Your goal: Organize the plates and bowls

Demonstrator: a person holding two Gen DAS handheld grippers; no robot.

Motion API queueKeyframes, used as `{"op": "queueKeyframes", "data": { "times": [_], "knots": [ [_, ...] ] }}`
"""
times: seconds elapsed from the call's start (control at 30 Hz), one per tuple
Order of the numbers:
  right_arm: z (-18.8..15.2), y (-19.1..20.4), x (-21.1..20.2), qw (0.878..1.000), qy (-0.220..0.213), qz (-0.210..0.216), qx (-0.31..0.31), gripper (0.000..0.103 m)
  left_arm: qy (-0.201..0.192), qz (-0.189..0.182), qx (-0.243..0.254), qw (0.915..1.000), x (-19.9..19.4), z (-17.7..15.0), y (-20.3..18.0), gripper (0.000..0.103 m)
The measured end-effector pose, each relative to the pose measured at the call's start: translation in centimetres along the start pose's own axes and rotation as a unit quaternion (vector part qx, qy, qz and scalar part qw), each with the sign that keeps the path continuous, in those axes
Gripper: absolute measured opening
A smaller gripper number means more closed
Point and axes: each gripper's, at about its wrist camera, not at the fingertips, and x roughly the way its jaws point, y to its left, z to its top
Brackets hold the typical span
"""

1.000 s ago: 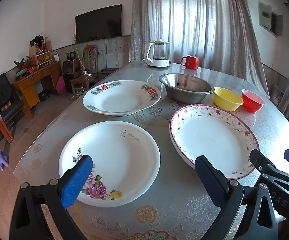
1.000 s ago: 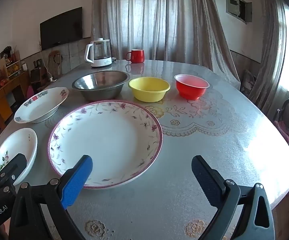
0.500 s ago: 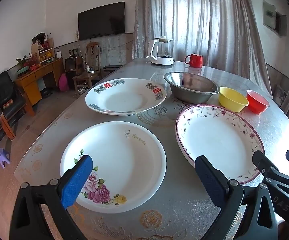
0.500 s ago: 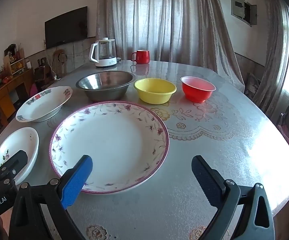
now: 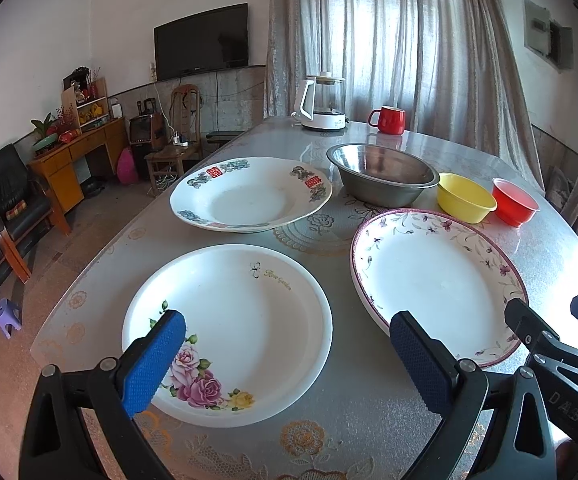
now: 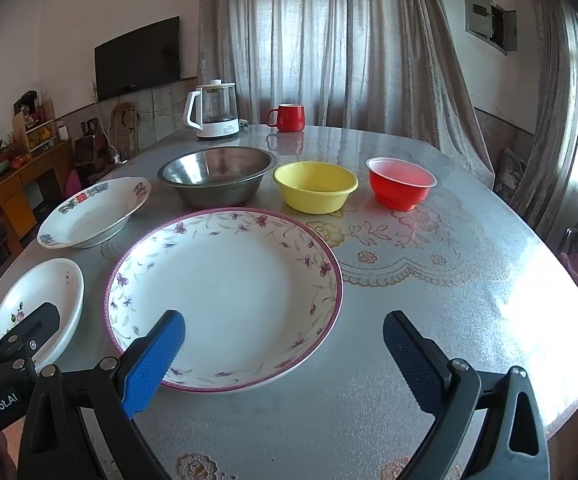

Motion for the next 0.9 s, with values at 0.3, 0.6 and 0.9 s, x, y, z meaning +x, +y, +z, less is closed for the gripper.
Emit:
{"op": "queueKeyframes", "data": {
  "times": [0.3, 0.6, 0.9],
  "knots": [
    [-0.01, -0.23, 0.12, 1.000, 0.001, 0.007, 0.003, 0.101, 0.001, 0.002, 0.004, 1.0000, -0.04, 0.00, -0.04, 0.103],
    [-0.03, -0.41, 0.15, 1.000, 0.002, 0.011, 0.006, 0.101, 0.004, 0.002, 0.008, 1.0000, 0.00, -0.06, -0.31, 0.103],
    [-0.12, -0.46, 0.12, 1.000, 0.002, 0.012, 0.006, 0.101, 0.004, 0.003, 0.008, 1.0000, -0.09, -0.02, -0.38, 0.103]
  ]
}}
